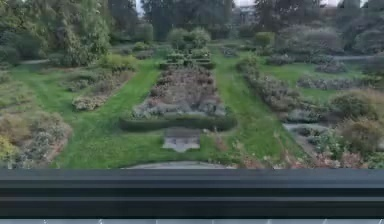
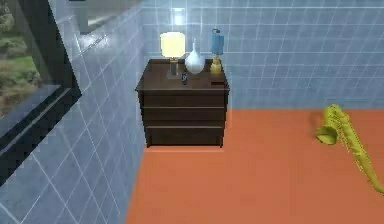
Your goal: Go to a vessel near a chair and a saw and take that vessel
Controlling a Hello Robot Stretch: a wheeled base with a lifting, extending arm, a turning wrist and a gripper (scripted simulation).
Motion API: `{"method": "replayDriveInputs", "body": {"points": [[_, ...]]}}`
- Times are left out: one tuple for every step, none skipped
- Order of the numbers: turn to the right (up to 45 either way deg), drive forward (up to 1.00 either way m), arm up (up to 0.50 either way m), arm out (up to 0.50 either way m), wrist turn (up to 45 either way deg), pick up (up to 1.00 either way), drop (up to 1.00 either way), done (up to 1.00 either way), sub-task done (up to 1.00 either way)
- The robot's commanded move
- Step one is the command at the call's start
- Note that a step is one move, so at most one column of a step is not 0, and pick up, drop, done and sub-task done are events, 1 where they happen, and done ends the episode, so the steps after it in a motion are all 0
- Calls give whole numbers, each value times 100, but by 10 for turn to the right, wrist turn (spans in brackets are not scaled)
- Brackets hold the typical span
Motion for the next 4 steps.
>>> {"method": "replayDriveInputs", "body": {"points": [[-450, 0, 0, 0, 0, 0, 0, 0, 0], [-450, 0, 0, 0, 0, 0, 0, 0, 0], [-450, 0, 0, 0, 0, 0, 0, 0, 0], [-450, 0, 0, 0, 0, 0, 0, 0, 0]]}}
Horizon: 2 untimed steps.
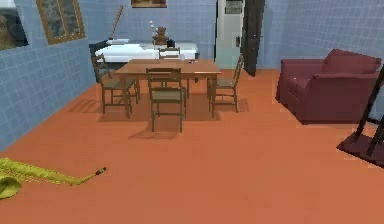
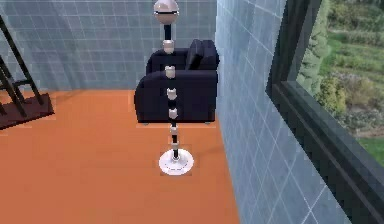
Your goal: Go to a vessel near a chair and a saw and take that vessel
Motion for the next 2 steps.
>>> {"method": "replayDriveInputs", "body": {"points": [[0, 25, 0, 0, 0, 0, 0, 0, 0], [90, 0, 0, 0, 0, 0, 0, 0, 0]]}}
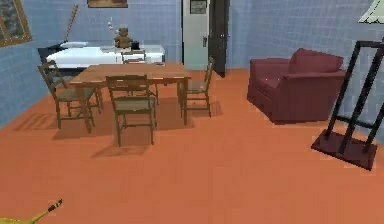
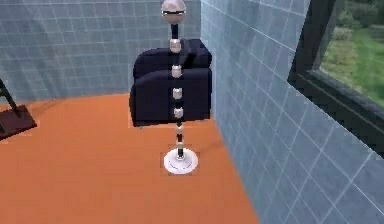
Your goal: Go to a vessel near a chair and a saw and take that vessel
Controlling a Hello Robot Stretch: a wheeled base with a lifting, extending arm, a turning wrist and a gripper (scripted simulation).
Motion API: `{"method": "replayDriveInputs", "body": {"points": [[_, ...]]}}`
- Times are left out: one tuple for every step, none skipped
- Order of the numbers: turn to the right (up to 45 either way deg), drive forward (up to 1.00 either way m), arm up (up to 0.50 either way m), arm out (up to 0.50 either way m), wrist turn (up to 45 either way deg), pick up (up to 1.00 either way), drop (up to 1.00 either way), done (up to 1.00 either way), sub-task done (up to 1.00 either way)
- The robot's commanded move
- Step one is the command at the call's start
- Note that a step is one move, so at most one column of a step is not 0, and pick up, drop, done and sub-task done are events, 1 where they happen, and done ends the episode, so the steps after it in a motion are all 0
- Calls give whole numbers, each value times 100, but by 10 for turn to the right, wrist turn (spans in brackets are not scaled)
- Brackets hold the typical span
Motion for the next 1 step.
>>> {"method": "replayDriveInputs", "body": {"points": [[0, 100, 0, 0, 0, 0, 0, 0, 0]]}}
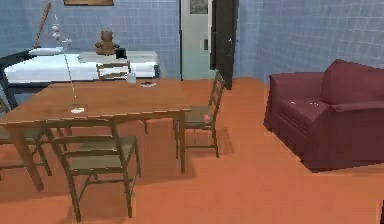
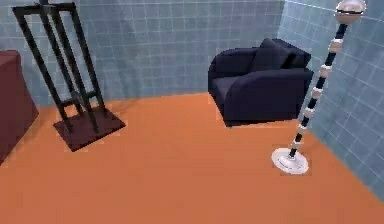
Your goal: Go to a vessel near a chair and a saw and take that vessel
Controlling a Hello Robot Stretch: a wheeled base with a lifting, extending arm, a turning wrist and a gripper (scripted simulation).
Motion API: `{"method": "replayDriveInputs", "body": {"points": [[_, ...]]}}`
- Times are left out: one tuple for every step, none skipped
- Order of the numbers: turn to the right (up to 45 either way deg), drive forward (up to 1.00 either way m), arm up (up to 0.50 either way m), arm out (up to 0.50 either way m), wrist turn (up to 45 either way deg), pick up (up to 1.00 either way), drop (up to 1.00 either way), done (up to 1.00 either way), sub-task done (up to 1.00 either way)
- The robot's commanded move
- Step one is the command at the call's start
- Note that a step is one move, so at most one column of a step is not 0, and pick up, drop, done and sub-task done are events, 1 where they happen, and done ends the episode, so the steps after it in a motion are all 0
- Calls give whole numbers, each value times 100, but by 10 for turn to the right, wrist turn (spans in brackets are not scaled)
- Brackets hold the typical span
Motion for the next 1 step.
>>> {"method": "replayDriveInputs", "body": {"points": [[0, 95, 0, 0, 0, 0, 0, 0, 0]]}}
